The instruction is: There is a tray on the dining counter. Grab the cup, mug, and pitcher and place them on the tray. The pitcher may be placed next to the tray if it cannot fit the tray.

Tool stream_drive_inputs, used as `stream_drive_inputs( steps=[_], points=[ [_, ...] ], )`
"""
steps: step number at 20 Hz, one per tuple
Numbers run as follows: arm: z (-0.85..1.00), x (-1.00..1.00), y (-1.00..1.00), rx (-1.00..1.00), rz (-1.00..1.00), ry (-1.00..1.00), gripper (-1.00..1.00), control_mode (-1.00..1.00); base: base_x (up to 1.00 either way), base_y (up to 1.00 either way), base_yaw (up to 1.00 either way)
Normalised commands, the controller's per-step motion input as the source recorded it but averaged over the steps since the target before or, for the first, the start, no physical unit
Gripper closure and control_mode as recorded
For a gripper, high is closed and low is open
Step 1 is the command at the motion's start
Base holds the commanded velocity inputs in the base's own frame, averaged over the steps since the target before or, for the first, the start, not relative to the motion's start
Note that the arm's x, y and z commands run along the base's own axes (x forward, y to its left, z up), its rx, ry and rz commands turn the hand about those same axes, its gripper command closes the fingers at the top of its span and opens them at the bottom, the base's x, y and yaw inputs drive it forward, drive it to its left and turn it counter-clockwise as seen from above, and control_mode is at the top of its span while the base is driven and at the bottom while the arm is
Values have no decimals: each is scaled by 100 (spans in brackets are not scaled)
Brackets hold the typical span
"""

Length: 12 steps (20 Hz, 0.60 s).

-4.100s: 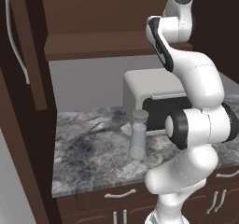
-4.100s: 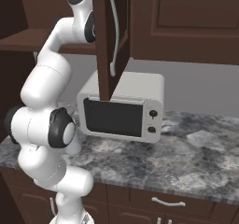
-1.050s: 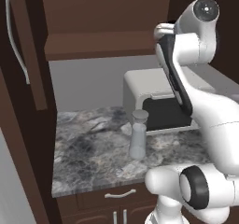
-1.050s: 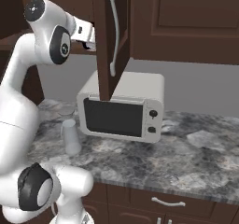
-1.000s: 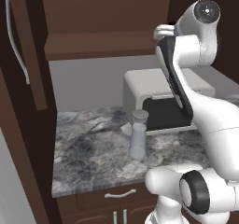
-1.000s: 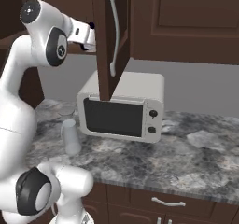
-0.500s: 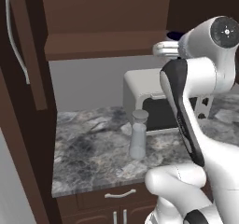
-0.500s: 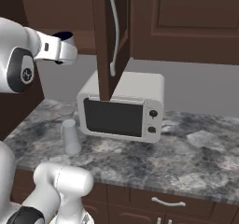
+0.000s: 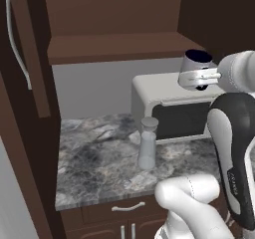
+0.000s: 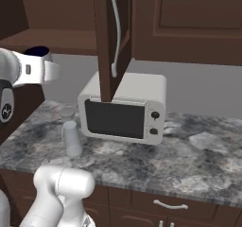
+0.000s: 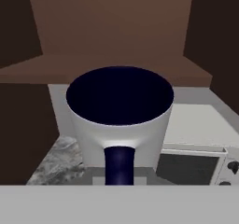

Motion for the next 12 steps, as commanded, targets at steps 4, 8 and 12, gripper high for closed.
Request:
stream_drive_inputs(
  steps=[4,8,12],
  points=[
    [0,-66,18,0,2,17,100,-100,0,0,0],
    [-2,-38,9,0,0,13,100,-100,0,0,0],
    [0,-31,0,0,0,7,100,-100,0,0,0]
  ],
)
